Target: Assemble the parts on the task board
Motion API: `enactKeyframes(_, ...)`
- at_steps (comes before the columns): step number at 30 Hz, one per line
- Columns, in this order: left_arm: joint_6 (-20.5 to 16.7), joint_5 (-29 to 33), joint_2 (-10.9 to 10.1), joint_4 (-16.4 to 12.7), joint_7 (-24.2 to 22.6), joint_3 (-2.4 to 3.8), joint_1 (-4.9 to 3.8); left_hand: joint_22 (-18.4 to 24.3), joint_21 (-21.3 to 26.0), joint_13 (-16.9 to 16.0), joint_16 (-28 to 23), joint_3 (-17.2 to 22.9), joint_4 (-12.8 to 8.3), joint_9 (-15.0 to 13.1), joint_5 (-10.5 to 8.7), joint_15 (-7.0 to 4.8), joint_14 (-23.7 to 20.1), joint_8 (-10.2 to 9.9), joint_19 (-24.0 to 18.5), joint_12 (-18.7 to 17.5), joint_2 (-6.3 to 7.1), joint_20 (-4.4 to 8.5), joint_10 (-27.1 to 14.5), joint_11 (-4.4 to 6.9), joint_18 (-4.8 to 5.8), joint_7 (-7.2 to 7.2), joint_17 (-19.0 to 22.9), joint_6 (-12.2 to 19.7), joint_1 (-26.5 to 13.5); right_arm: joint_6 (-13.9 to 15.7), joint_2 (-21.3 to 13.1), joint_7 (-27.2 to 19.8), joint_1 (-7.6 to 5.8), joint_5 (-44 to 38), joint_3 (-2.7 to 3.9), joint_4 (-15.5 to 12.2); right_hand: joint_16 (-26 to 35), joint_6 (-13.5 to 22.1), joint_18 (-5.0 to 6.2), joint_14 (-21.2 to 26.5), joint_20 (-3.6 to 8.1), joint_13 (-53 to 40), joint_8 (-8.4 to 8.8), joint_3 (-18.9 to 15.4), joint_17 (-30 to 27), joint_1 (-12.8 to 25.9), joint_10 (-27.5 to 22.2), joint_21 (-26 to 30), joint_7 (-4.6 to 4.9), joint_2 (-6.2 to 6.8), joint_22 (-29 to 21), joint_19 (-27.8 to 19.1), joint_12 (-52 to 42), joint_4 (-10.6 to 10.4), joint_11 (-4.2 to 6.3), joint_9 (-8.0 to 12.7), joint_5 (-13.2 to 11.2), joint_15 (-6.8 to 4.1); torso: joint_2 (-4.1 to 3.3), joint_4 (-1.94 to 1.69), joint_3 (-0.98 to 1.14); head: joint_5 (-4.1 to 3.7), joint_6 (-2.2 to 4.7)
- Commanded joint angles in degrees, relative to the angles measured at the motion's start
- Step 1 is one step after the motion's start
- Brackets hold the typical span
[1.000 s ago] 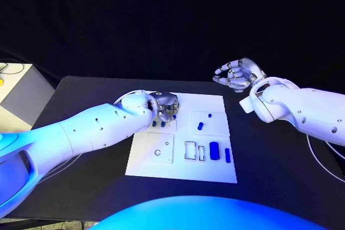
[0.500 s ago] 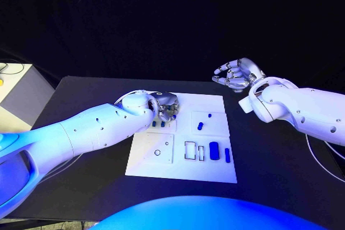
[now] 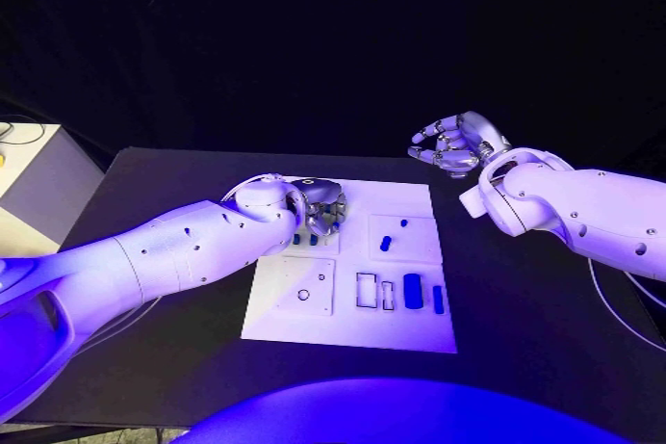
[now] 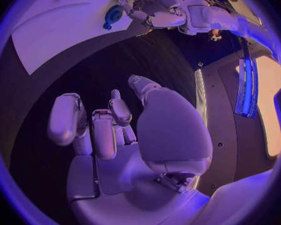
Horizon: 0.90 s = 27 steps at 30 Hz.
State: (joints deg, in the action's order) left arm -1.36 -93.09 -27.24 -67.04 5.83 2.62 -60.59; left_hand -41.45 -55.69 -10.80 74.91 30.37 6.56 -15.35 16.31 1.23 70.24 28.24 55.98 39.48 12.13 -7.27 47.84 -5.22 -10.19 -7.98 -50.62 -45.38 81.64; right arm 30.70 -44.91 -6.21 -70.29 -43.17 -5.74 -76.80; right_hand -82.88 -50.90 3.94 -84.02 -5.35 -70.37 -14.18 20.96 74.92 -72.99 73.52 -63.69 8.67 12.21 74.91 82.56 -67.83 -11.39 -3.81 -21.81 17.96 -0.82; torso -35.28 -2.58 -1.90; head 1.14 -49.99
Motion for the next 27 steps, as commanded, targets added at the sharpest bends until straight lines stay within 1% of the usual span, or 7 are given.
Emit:
enactKeyframes(1, 1.6, 0.7, 0.2, 0.1, -0.3, -0.09, 0.11, -0.1, -0.4, 0.2, 0.5, 0.5, 0.0, 0.1, -0.33, 0.0, 0.6, -0.3, -0.3, -0.4, -0.26, 0.18, 0.6, 0.09, -0.36, -0.14, -0.1, -0.8, -0.5, -0.7, 0.0, -0.6, 0.02, -0.1, 0.02, 0.0, 0.2, 0.4, 0.86, -2.5, 0.13, 0.0, -0.22, 0.1, 4.6, -0.3, -0.1, -0.1, 0.07, -0.05, 4.1, 0.0, 0.2, -0.2, 0.0, 0.0, 0.2, 0.31, 0.01, -0.01, -0.01, -0.02, -0.01)
enactKeyframes(3, 1.6, 0.6, 0.2, 0.2, -0.1, -0.09, 0.11, -0.3, -0.6, 0.3, 0.8, 0.8, -0.3, 0.0, -0.35, -0.02, 0.9, -0.3, -0.3, -0.5, -0.66, 0.18, 1.1, 0.14, -0.36, -0.25, -0.4, -1.6, -0.2, -0.7, 0.0, -0.6, 0.02, -0.1, 0.02, 0.0, 0.2, 0.4, 0.86, -2.5, 0.13, 0.0, -0.22, 0.1, 4.6, -0.3, -0.1, -0.1, 0.07, -0.05, 4.1, 0.0, 0.2, -0.2, 0.0, 0.0, 0.2, 0.31, 0.0, -0.01, 0.0, -0.02, -0.01)
enactKeyframes(5, 1.5, 0.4, 0.2, 0.3, 0.1, -0.09, 0.11, -0.5, -1.1, 0.4, 1.6, 1.1, -0.9, -0.3, -0.39, -0.18, 1.6, -0.1, -0.1, -0.5, -1.31, 0.25, 2.5, 0.33, -0.39, -0.38, -1.3, -3.2, 0.3, -0.7, 0.0, -0.6, 0.02, -0.1, 0.02, 0.0, 0.2, 0.4, 0.86, -2.5, 0.13, 0.0, -0.22, 0.1, 4.6, -0.3, -0.1, -0.1, 0.07, -0.05, 4.1, 0.0, 0.2, -0.2, 0.0, 0.0, 0.2, 0.31, 0.0, -0.01, 0.0, -0.05, -0.01)
enactKeyframes(9, 1.4, 0.0, 0.2, 0.4, 0.0, -0.09, 0.11, -2.7, -3.1, 0.5, 2.7, 1.8, -2.4, -0.7, -0.48, -0.77, 3.0, -0.3, 1.2, -0.6, -2.43, 0.67, 5.0, 0.98, -0.1, -0.28, -2.9, -5.1, 1.6, -0.7, 0.1, -0.7, 0.02, -0.1, 0.02, 0.0, 0.2, 0.4, 0.86, -2.5, 0.13, 0.0, -0.22, 0.1, 4.6, -0.3, -0.1, -0.1, 0.07, -0.05, 4.1, 0.0, 0.2, -0.2, 0.0, 0.0, 0.2, 0.31, 0.0, -0.01, -0.01, 0.0, -0.01)
enactKeyframes(13, 0.5, -0.3, 0.4, 0.6, -0.5, -0.09, 0.11, -5.5, -5.7, 0.6, 4.0, 2.3, -3.7, -0.9, -0.5, -1.07, 4.9, -0.9, 3.3, -1.0, -3.07, 0.93, 6.3, 1.17, 0.44, -0.23, -5.5, -6.0, 2.4, -0.7, 0.1, -0.7, 0.02, -0.1, 0.02, 0.0, 0.2, 0.4, 0.86, -2.5, 0.13, 0.0, -0.22, 0.1, 4.6, -0.3, -0.1, -0.1, 0.07, -0.05, 4.1, 0.0, 0.2, -0.2, 0.0, 0.0, 0.2, 0.31, 0.01, 0.0, -0.02, -0.01, -0.01)
enactKeyframes(22, -2.2, -0.5, 0.4, 0.7, -1.9, -0.12, 0.12, -8.1, -8.1, 0.9, 4.9, 3.0, -4.8, -1.4, -0.44, -1.15, 6.6, -2.0, 4.9, -2.7, -3.16, 1.04, 8.1, 1.17, 0.9, -0.12, -7.3, -7.5, 2.0, -0.7, 0.1, -0.7, 0.02, -0.1, 0.02, 0.0, 0.1, 0.4, 0.84, -2.5, 0.14, -0.2, -0.3, 0.1, 4.7, -0.4, 0.0, -0.2, 0.06, -0.07, 4.1, 0.1, 0.1, -0.2, 0.02, -0.1, 0.3, 0.3, 0.01, -0.01, -0.01, 0.06, -0.01)
enactKeyframes(27, -4.9, -0.2, 0.2, 0.4, -3.4, -0.11, 0.13, -9.0, -8.9, 1.2, 5.1, 3.7, -5.7, -1.7, -0.32, -1.06, 7.1, -3.0, 5.4, -4.4, -3.13, 1.0, 9.0, 1.03, 1.03, -0.21, -7.7, -7.9, 1.9, -0.7, 0.1, -0.7, 0.02, -0.1, 0.02, -0.1, 0.1, 0.4, 0.84, -2.5, 0.14, -0.2, -0.3, 0.1, 4.7, -0.4, 0.0, -0.2, 0.06, -0.07, 4.1, 0.1, 0.1, -0.2, 0.02, -0.1, 0.3, 0.3, -0.01, 0.0, -0.01, 0.04, -0.01)
